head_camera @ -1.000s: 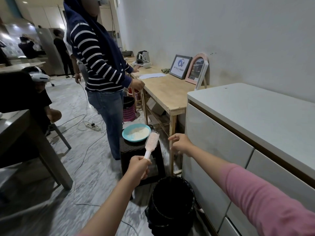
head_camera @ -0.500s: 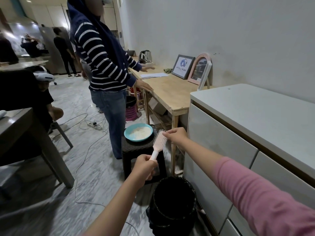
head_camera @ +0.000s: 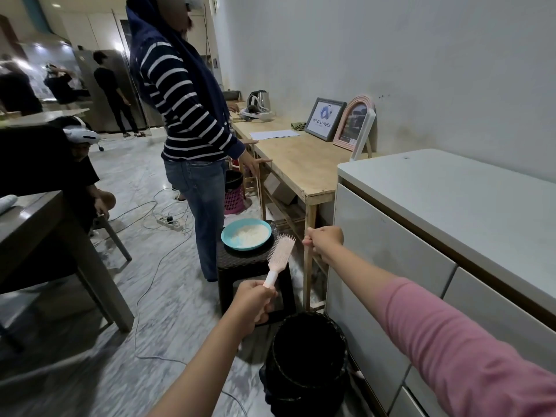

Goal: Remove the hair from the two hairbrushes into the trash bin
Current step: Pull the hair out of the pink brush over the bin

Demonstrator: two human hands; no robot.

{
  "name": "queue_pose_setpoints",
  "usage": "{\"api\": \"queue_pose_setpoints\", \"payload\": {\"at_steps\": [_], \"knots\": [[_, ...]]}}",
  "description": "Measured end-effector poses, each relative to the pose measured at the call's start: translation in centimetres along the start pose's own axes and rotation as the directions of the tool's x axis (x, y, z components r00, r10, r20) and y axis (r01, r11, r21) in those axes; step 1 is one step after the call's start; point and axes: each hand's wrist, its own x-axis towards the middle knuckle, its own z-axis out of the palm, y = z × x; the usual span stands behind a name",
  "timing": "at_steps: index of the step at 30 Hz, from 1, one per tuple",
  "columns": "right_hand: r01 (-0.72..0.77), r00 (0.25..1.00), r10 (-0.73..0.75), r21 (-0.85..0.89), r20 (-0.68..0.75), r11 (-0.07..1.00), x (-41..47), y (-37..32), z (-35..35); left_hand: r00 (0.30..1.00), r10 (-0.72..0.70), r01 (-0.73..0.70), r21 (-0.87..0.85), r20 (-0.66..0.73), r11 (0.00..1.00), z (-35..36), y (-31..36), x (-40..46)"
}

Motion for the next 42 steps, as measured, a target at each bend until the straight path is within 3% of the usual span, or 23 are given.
{"api": "queue_pose_setpoints", "payload": {"at_steps": [5, 13, 15, 18, 22, 26, 30, 35, 39, 42], "knots": [[0.048, 0.999, -0.048, -0.129, 0.010, 0.990, 0.3, 1.0, -1.1, 0.998, -0.043, 0.044, 0.020, -0.056, 0.999, -0.5, -0.8, 0.1], [0.176, 0.957, -0.032, -0.486, 0.289, 0.856, -0.4, 5.0, -0.7, 0.998, -0.031, 0.034, 0.051, -0.059, 0.998, -0.3, -0.6, -0.3], [0.185, 0.928, 0.003, -0.464, 0.374, 0.866, -1.1, 5.2, -0.9, 0.998, -0.027, 0.030, 0.057, -0.057, 0.998, -0.2, -0.5, -0.6], [0.177, 0.919, -0.016, -0.378, 0.393, 0.909, -1.5, 5.4, -1.2, 0.998, -0.027, 0.030, 0.062, -0.049, 0.998, -0.2, -0.4, -0.9], [0.178, 0.962, -0.076, -0.390, 0.264, 0.904, -1.2, 6.1, -1.4, 0.998, -0.033, 0.036, 0.060, -0.055, 0.998, -0.2, -0.5, -1.1], [0.114, 0.991, -0.088, -0.286, 0.102, 0.952, -1.4, 6.3, -2.1, 0.999, -0.026, 0.029, 0.063, -0.041, 0.998, 0.0, -0.6, -1.3], [0.161, 0.980, -0.122, -0.276, 0.155, 0.948, -1.5, 6.3, -1.8, 0.999, -0.027, 0.029, 0.055, -0.033, 0.998, 0.3, -0.8, -1.0], [0.107, 0.964, -0.091, -0.051, 0.251, 0.993, -1.3, 5.1, -0.5, 0.999, -0.036, 0.036, 0.025, 0.000, 0.999, 1.6, -0.2, 0.7], [0.141, 0.978, -0.141, 0.010, 0.155, 0.990, 0.9, 2.4, -0.4, 1.000, 0.001, 0.000, -0.041, 0.027, 0.999, 3.4, 2.5, 3.4], [0.149, 0.983, -0.147, -0.005, 0.107, 0.989, 2.5, -1.4, -1.6, 0.999, 0.049, -0.049, 0.038, 0.011, 0.998, 4.3, 5.8, 4.7]]}}
